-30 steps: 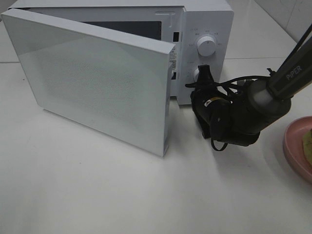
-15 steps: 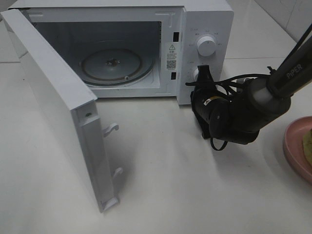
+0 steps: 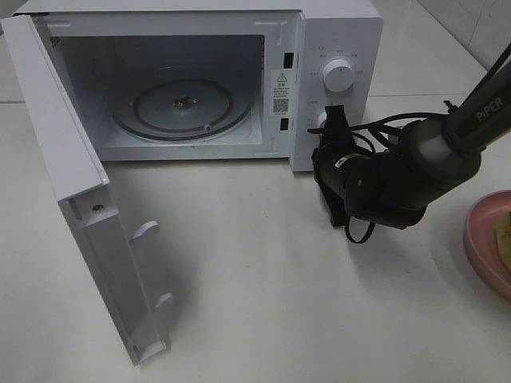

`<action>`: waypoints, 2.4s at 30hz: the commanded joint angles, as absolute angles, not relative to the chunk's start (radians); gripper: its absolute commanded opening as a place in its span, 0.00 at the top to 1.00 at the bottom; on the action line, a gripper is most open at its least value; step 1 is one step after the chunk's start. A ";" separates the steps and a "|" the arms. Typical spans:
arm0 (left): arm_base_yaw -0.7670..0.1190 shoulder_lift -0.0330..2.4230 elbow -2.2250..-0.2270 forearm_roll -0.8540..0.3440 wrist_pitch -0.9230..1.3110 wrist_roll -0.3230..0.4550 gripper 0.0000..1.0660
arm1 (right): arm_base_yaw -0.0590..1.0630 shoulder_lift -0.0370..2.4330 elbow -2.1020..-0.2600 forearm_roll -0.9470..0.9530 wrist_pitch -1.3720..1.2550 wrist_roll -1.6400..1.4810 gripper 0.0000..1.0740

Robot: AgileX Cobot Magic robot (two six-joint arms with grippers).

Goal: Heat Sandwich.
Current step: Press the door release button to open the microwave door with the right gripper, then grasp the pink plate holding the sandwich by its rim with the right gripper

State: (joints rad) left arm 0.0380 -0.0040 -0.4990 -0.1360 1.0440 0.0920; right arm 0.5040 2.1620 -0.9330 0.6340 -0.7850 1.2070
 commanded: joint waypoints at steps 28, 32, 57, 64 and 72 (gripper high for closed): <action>0.038 -0.030 -0.494 -0.139 1.035 0.089 0.09 | 0.467 2.031 -0.833 0.499 -0.700 1.192 1.00; 0.038 -0.030 -0.494 -0.139 1.035 0.089 0.09 | 0.467 2.008 -0.794 0.474 -0.662 1.202 1.00; 0.038 -0.030 -0.494 -0.139 1.035 0.089 0.09 | 0.463 1.632 -0.686 0.166 0.000 0.663 0.99; 0.038 -0.030 -0.494 -0.139 1.035 0.089 0.09 | 0.463 1.563 -0.727 0.146 0.269 0.263 0.98; 0.038 -0.030 -0.494 -0.139 1.035 0.089 0.09 | 0.463 1.524 -0.774 0.057 0.548 -0.005 0.95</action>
